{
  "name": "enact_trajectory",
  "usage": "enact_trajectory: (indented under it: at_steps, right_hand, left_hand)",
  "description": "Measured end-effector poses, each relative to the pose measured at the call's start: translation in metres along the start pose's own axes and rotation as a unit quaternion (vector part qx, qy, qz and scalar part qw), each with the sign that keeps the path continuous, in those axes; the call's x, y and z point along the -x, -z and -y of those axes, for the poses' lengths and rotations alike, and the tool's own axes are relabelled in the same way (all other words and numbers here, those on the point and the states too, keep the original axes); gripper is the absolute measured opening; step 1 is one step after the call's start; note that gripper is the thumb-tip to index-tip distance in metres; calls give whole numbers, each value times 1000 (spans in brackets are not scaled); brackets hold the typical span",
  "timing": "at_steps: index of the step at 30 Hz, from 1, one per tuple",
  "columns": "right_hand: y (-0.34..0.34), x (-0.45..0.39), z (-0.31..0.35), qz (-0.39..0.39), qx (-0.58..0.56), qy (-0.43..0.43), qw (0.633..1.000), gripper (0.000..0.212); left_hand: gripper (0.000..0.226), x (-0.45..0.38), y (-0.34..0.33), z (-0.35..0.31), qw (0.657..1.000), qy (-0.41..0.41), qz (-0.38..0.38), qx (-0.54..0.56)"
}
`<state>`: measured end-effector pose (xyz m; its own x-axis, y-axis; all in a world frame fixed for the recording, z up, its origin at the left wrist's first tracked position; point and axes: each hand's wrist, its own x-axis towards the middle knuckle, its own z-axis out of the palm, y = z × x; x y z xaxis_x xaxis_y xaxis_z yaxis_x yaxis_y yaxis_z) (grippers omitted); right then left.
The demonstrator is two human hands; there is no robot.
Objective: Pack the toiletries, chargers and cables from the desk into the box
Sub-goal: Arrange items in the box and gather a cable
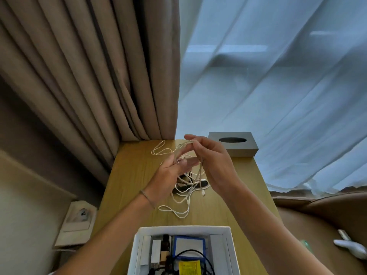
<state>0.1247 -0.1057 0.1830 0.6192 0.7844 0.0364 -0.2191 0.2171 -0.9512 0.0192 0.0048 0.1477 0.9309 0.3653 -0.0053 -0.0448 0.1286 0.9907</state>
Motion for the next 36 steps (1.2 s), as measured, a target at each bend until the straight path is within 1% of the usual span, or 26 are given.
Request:
enact_trajectory:
  at_steps: [2,3,5,6,7,8,9,11,13,15,17,19,21,24,25,28,29,31,33,35,36]
  right_hand:
    - [-12,9,-3,-31,-17,-38,999,21]
    - [-17,12,-6,-49,10,-43,998,20]
    - [-23,17,-11,-80,121,-18,989,21]
    - [-25,20,-12,-85,166,0,982,20]
    - [-25,23,-13,-83,186,11,979,18]
    - [-23,27,-14,-71,183,10,980,16]
    - [-21,32,-16,-50,170,-6,984,19]
    - [-16,45,-26,6,124,-72,990,38]
    - [-15,62,-44,64,90,-141,984,49]
    - [-18,79,-63,125,97,-192,969,45]
    - [-19,95,-79,170,111,-220,954,36]
    - [-16,108,-88,178,115,-235,948,27]
    - [-10,119,-94,180,129,-256,941,15]
    - [-3,130,-102,161,119,-277,940,16]
    - [-2,132,-103,156,106,-279,942,20]
    - [-8,135,-112,176,73,-282,940,47]
    - [-11,135,-115,172,71,-282,941,51]
    - [-12,137,-123,147,41,-295,943,44]
    - [-8,139,-126,152,-7,-312,938,30]
    - [-1,140,-127,169,-30,-330,928,24]
    - [2,140,-128,174,-20,-338,925,24]
  left_hand:
    - [42,9,-8,5,997,27,-14,64]
    - [43,14,-12,6,995,39,-9,88]
    - [29,24,-19,5,995,53,0,89]
    - [21,27,-21,5,995,59,-2,82]
    - [20,30,-22,6,995,58,-6,82]
    - [24,33,-24,6,994,57,-19,90]
    - [27,36,-25,7,992,53,-40,106]
    - [32,42,-24,9,985,43,-85,141]
    - [37,47,-20,12,974,46,-142,171]
    - [45,52,-15,18,957,63,-198,205]
    - [53,56,-14,27,947,79,-239,201]
    - [56,62,-16,39,944,93,-255,186]
    - [53,68,-17,49,942,104,-257,189]
    - [50,75,-12,57,942,99,-261,187]
    - [49,77,-10,59,939,95,-268,193]
    - [45,80,-13,62,926,93,-290,225]
    - [46,82,-16,64,923,93,-297,225]
    - [51,86,-15,68,925,98,-302,210]
    - [52,92,-8,74,932,102,-299,177]
    - [45,98,2,79,944,106,-286,122]
    - [40,102,7,82,949,112,-278,95]
